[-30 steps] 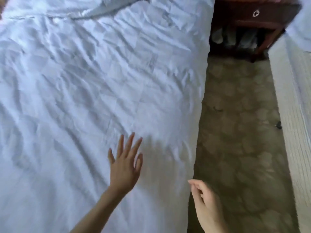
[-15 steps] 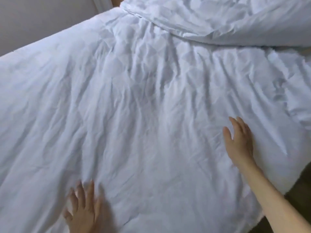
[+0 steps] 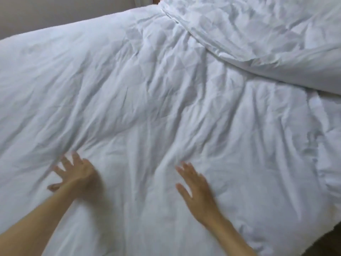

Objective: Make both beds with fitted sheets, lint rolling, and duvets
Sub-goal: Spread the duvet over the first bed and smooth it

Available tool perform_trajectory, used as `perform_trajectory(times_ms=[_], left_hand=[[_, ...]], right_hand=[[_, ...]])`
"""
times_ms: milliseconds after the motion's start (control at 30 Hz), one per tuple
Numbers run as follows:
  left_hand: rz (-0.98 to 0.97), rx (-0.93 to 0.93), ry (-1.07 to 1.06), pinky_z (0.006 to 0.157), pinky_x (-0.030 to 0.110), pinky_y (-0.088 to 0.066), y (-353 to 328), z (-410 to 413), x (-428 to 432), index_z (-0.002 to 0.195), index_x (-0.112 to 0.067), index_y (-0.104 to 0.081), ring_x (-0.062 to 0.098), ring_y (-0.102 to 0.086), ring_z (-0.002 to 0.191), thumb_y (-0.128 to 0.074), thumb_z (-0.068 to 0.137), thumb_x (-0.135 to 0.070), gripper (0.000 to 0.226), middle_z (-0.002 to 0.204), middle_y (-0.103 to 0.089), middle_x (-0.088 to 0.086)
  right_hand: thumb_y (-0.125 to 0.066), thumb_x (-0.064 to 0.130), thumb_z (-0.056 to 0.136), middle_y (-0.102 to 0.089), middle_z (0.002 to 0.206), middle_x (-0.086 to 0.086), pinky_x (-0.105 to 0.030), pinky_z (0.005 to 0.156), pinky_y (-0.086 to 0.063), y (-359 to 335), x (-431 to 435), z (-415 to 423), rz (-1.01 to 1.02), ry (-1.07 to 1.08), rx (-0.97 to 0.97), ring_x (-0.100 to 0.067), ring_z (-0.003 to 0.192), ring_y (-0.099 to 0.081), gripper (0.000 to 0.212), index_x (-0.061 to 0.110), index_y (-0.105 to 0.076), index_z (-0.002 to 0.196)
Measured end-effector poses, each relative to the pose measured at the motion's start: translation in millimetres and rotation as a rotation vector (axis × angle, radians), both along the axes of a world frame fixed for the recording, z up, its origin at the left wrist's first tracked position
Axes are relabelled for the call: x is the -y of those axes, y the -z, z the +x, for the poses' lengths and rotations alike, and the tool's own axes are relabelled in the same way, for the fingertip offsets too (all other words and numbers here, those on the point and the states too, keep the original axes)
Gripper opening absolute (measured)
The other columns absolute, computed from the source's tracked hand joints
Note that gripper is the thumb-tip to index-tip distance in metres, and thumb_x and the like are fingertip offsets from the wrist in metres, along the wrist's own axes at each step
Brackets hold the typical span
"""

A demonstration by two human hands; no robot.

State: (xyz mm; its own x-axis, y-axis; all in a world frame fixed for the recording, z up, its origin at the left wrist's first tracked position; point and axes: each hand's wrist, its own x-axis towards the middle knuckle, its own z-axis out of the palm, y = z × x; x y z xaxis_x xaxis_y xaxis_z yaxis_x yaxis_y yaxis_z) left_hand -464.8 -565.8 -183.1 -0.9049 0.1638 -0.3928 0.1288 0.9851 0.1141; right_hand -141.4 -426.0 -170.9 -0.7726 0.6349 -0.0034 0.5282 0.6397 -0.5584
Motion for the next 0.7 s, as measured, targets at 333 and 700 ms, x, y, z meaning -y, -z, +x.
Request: perform_trajectory(times_ms=[333, 700], left_hand=[[0.337, -0.08, 0.518, 0.107, 0.062, -0.017, -38, 237, -173, 0.152, -0.02, -0.017, 0.038, 0.002, 0.145, -0.046, 0.097, -0.021, 0.062, 0.159, 0.003, 0.013], [0.175, 0.094, 0.545, 0.117, 0.045, 0.006, 10, 492, -326, 0.15, -0.031, 0.005, 0.007, 0.026, 0.141, 0.004, 0.085, -0.049, 0.068, 0.153, 0.026, -0.015]], right_hand=[[-0.025, 0.041, 0.094, -0.023, 0.157, -0.001, -0.045, 0.114, -0.011, 36, -59, 139, 0.131, 0.193, 0.332, -0.024, 0.147, -0.006, 0.057, 0.033, -0.015, 0.15], [-0.025, 0.043, 0.096, -0.024, 0.15, 0.012, -0.039, 0.113, -0.026, -14, -347, 401, 0.001, 0.276, 0.163, -0.008, 0.142, -0.018, 0.051, 0.024, -0.047, 0.138]])
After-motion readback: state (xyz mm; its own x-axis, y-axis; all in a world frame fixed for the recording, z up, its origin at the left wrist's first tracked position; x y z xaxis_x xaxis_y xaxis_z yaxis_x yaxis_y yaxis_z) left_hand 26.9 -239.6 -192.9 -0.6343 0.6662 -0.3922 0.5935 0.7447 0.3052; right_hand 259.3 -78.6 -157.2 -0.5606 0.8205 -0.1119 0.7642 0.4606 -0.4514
